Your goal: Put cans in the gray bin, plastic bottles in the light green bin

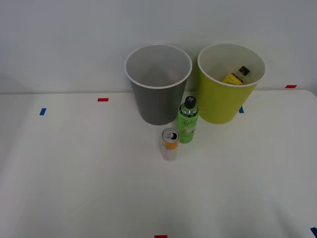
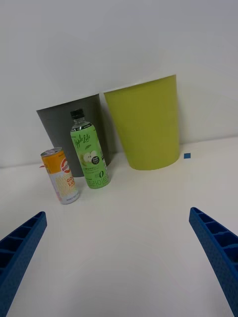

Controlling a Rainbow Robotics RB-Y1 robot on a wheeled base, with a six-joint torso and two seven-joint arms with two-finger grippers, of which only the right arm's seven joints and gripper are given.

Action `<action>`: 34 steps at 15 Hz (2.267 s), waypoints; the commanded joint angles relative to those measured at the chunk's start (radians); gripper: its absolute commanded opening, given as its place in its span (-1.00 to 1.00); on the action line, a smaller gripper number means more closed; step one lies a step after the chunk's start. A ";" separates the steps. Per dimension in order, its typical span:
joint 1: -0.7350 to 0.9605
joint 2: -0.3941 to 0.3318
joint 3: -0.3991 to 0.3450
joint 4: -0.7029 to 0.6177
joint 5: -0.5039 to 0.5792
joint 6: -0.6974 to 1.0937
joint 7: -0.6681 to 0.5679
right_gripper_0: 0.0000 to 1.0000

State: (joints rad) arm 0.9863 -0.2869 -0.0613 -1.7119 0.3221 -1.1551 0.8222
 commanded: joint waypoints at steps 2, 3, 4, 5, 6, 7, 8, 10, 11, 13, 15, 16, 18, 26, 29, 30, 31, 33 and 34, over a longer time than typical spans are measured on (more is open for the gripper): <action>0.000 0.000 0.000 0.000 0.000 0.000 0.000 1.00; 0.000 0.000 0.000 0.000 0.000 0.000 0.000 1.00; 0.000 0.000 0.000 0.000 0.000 0.000 0.000 1.00; 0.000 0.000 0.000 0.000 0.000 0.000 0.000 1.00; 0.000 0.000 0.000 0.000 0.000 0.000 0.000 1.00; 0.000 0.000 0.000 0.000 0.000 0.000 0.000 1.00; 0.000 0.000 0.000 0.000 0.000 0.000 0.000 1.00; 0.000 0.000 0.000 0.000 0.000 0.000 0.000 1.00; 0.000 0.000 0.000 0.000 0.000 0.000 0.000 1.00; 0.000 0.000 0.000 0.000 0.000 0.000 0.000 1.00; 0.000 0.000 0.000 0.000 0.000 0.000 0.000 1.00; 0.000 0.000 0.000 0.000 0.000 0.000 0.000 1.00; 0.000 0.000 0.000 0.000 0.000 0.000 0.000 1.00; 0.000 0.000 0.000 0.000 0.000 0.000 0.000 1.00; 0.000 0.000 0.000 0.000 0.000 0.000 0.000 1.00; 0.000 0.000 0.000 0.000 0.000 0.000 0.000 1.00; 0.000 0.000 0.000 0.000 0.000 0.000 0.000 1.00; 0.000 0.000 0.000 0.000 0.000 0.000 0.000 1.00; 0.000 0.000 0.000 0.000 0.000 0.000 0.000 1.00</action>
State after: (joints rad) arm 0.9863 -0.2869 -0.0613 -1.7119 0.3221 -1.1551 0.8222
